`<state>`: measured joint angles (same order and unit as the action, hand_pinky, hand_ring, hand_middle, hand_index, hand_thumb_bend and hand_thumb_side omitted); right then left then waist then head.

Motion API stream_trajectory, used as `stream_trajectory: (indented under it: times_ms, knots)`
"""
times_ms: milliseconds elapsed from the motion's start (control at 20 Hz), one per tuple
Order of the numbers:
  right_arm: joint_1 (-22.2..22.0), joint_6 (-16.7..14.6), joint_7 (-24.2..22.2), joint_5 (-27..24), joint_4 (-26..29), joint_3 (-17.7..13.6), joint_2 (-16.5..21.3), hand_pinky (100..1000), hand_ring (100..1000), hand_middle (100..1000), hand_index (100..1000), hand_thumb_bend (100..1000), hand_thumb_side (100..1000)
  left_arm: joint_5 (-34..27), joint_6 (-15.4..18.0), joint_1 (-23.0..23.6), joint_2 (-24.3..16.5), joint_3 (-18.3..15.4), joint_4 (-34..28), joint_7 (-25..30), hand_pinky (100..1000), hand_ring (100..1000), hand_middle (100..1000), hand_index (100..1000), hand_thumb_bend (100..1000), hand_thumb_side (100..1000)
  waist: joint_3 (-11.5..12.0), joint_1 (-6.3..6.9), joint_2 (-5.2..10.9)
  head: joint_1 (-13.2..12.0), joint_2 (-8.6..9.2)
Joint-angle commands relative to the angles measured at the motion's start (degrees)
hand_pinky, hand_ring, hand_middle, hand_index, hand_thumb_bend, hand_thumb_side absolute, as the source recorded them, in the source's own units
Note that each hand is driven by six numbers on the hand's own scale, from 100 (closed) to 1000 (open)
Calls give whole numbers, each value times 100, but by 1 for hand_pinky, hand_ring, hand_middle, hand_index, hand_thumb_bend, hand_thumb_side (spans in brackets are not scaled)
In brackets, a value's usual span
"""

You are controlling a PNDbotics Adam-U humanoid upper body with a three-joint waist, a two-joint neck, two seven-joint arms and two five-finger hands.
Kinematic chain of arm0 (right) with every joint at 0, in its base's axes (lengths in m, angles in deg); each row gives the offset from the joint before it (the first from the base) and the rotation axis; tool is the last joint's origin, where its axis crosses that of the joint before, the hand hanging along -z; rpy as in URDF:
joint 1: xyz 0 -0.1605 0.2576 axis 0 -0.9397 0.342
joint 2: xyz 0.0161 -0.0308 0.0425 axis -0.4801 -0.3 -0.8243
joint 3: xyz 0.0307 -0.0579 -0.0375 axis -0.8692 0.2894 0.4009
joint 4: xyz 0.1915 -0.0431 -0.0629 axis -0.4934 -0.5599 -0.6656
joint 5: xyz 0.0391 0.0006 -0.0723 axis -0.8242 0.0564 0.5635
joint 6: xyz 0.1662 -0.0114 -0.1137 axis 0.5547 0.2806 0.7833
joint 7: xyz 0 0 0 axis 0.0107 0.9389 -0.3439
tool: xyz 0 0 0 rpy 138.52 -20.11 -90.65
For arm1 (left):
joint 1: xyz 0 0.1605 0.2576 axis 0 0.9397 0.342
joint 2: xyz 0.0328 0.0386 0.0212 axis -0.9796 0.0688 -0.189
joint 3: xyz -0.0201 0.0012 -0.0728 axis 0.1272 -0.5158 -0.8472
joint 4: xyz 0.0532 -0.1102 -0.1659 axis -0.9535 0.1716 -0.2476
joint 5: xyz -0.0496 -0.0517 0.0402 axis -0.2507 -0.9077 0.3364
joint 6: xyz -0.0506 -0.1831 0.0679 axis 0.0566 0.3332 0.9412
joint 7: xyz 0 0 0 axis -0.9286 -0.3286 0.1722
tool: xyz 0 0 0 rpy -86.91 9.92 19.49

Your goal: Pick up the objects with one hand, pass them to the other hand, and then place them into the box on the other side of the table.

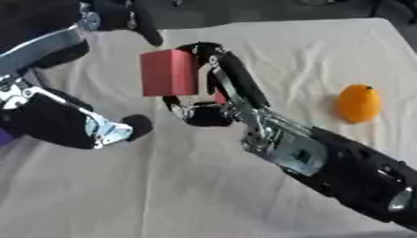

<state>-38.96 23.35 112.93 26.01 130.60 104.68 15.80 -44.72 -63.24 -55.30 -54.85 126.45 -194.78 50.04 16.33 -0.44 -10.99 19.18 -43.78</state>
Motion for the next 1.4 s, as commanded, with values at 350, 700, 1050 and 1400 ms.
stream_trajectory:
  times_ms: [350, 700, 1050, 1400]
  knots:
    - [177, 263, 143, -140, 53, -9, -28, 243, 586, 409, 431, 340, 100, 200, 62, -34, 253, 92, 556, -775, 891, 775, 756, 791, 510, 238, 21, 37, -31, 1, 24]
    - [210, 268, 179, -111, 53, 9, -61, 243, 585, 408, 430, 339, 100, 378, 244, 20, 465, 262, 1144, -1095, 884, 770, 749, 786, 502, 218, 24, 47, -39, -75, 67]
    - [227, 232, 201, -34, 53, -5, -77, 244, 583, 408, 430, 339, 100, 448, 380, 46, 542, 304, 1446, -1203, 881, 772, 749, 786, 509, 226, 14, 42, -65, -70, 23]
    - [252, 181, 214, -1, 53, -2, -96, 245, 580, 408, 429, 343, 100, 594, 496, 93, 666, 320, 1825, -1379, 885, 777, 757, 814, 507, 236, 4, 48, -90, -74, 53]
